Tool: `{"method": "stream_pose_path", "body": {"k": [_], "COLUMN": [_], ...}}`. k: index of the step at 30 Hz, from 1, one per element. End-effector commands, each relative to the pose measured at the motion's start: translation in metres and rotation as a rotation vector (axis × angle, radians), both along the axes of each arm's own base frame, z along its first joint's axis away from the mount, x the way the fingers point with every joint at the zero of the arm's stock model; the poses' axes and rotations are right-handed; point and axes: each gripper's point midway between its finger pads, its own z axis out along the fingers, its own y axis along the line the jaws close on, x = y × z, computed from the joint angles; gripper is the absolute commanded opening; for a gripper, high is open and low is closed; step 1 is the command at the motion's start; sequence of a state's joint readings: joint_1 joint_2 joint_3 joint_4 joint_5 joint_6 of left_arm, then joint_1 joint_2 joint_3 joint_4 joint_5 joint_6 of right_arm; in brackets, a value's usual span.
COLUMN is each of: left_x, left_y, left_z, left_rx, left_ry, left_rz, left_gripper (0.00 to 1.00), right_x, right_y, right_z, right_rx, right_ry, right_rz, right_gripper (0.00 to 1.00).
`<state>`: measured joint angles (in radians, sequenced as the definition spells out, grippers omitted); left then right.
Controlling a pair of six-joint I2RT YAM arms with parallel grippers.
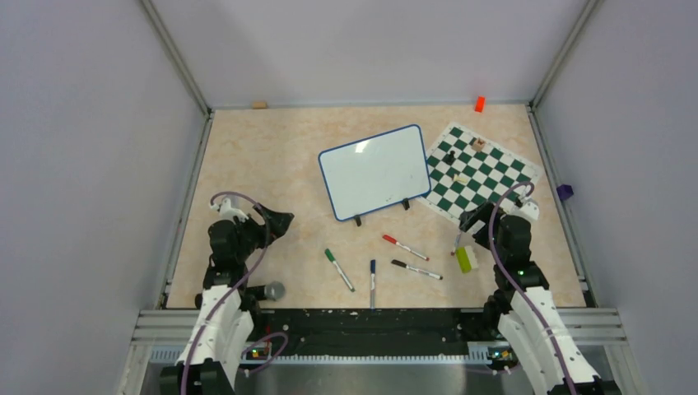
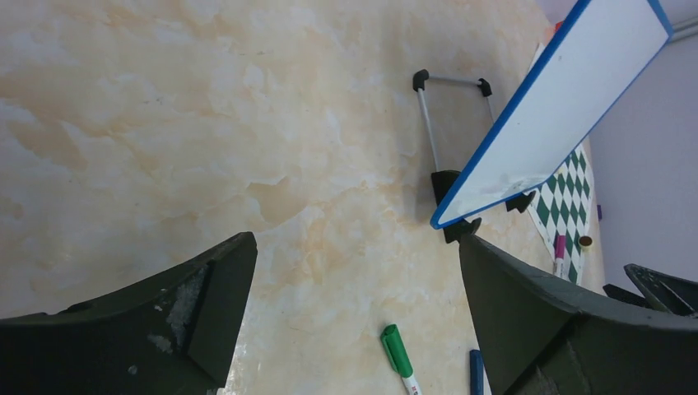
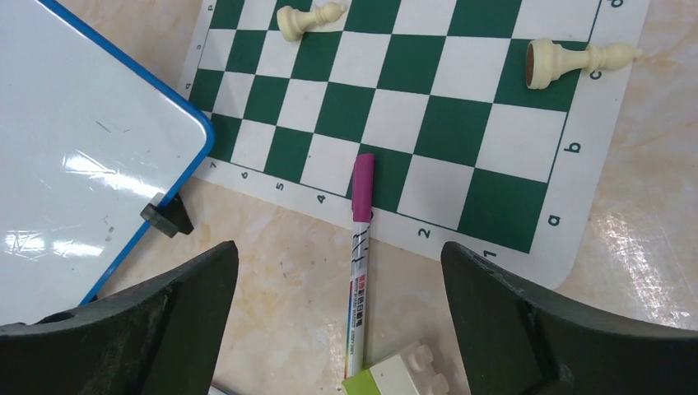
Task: Write a sentence on the whiteboard
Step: Pick up the whiteboard marker from the center of the board.
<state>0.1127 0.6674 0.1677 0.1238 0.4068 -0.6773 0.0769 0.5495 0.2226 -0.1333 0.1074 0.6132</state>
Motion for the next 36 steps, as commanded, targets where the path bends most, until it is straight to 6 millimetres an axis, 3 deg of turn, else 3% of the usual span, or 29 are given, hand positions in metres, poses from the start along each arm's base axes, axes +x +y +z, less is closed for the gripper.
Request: {"method": "stream_pose_path", "body": {"k": [1, 12, 18, 21, 25, 29, 33, 36], "left_x": [0.003, 0.005, 0.006, 0.006, 0.005, 0.004, 0.006, 0.006], "left_y": [-0.008, -0.011, -0.015, -0.015, -0.018, -0.019, -0.018, -0.019], "left_z": [0.021, 0.018, 0.015, 0.014, 0.015, 0.014, 0.014, 0.013], "left_rx": [0.014, 0.016, 0.001, 0.0, 0.001, 0.001, 0.0, -0.002], "left_ry": [-0.115, -0.097, -0.085, -0.083, -0.089, -0.086, -0.085, -0.079], "left_rz": [-0.064, -0.091, -0.11, -0.114, -0.128, -0.131, -0.126, -0.131], "left_gripper": [0.99, 0.99, 0.94, 0.94, 0.93, 0.92, 0.9, 0.88], "right_x": [0.002, 0.001, 0.002, 0.004, 0.001, -0.013, -0.033, -0.044], "right_y": [0.001, -0.01, 0.013, 0.05, 0.113, 0.165, 0.2, 0.21], "right_z": [0.005, -0.002, -0.006, 0.013, 0.029, 0.026, 0.024, 0.017], "right_rx": [0.003, -0.042, -0.077, -0.184, -0.277, -0.307, -0.348, -0.411], "right_ry": [-0.028, 0.07, 0.162, 0.133, 0.088, 0.049, 0.043, 0.08], "right_rz": [-0.006, -0.072, 0.003, 0.133, 0.416, 0.697, 0.836, 0.827], "right_gripper": [0.93, 0.93, 0.88, 0.88, 0.87, 0.86, 0.86, 0.84]}}
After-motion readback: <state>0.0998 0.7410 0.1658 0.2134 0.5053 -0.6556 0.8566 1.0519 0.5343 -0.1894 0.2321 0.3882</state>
